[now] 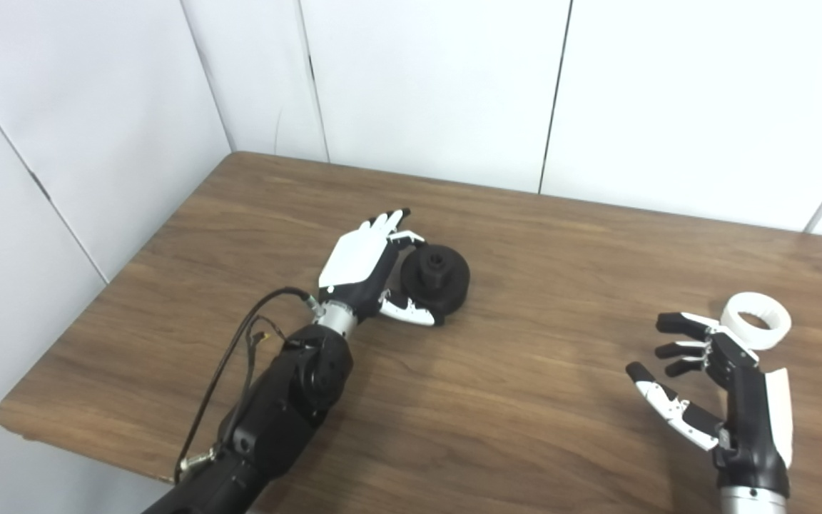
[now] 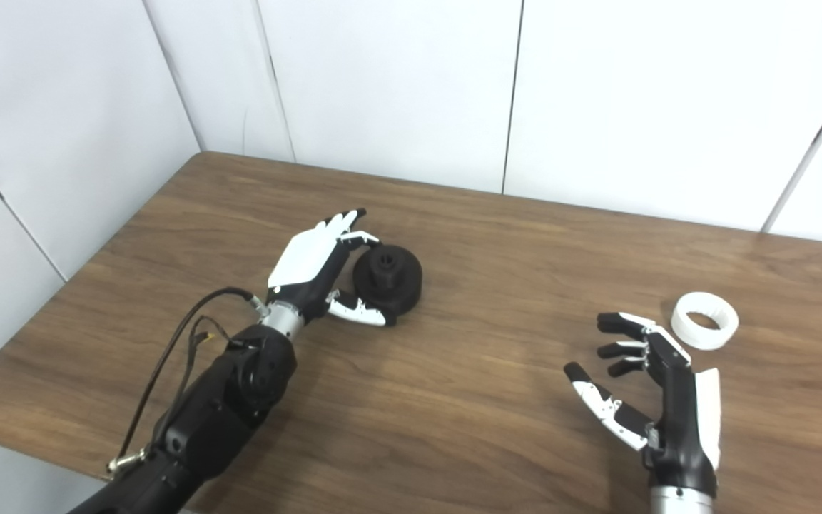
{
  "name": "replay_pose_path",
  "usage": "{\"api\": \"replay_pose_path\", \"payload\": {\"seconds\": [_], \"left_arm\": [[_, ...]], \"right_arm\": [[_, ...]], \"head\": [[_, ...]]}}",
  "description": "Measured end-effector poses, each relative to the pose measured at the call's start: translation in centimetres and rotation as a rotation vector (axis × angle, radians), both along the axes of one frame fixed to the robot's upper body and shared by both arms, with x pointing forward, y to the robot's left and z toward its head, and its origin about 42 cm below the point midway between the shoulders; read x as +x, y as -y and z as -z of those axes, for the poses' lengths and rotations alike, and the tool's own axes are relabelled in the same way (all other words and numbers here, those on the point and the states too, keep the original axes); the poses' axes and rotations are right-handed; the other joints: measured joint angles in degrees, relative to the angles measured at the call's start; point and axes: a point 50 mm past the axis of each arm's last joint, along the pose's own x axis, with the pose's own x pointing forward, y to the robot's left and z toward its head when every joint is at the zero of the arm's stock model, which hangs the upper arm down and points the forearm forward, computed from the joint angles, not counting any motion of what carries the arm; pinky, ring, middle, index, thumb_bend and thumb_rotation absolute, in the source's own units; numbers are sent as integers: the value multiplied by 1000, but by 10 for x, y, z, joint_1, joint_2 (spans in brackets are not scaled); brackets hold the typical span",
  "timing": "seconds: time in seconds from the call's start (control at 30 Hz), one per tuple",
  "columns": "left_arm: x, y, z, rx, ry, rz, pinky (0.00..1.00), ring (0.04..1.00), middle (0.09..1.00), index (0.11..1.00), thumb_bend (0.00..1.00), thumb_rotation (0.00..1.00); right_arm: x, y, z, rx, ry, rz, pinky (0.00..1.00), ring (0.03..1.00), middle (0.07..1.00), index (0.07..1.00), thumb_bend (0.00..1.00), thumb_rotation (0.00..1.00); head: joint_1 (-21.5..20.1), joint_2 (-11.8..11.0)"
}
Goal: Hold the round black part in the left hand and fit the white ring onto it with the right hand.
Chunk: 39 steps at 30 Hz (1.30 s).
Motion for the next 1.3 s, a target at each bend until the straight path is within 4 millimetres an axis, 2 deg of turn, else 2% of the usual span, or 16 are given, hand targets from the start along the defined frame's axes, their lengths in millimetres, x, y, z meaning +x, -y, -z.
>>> {"api": "replay_pose_path", "payload": {"seconds": [0.33,0.73,0.87,1.3], "left_arm": [[-25,24,4,-33,13,94,1000,1000,1000,618,899,240],[-58,54,15,-80,-5,207,997,1000,1000,617,935,319],[-71,66,15,-94,-21,263,989,1000,1000,616,950,325],[-98,89,16,-124,-49,371,1000,1000,1000,607,969,342]], "right_arm": [[0,0,0,-11,-7,3,416,539,655,651,563,115],[0,-1,0,-10,-4,11,440,556,651,651,562,137],[0,-1,0,-9,-11,16,441,555,653,652,558,114],[0,-4,1,-10,-21,30,416,543,655,652,552,86]], "head": [[-4,1],[-18,6],[-31,10],[-52,18]]}}
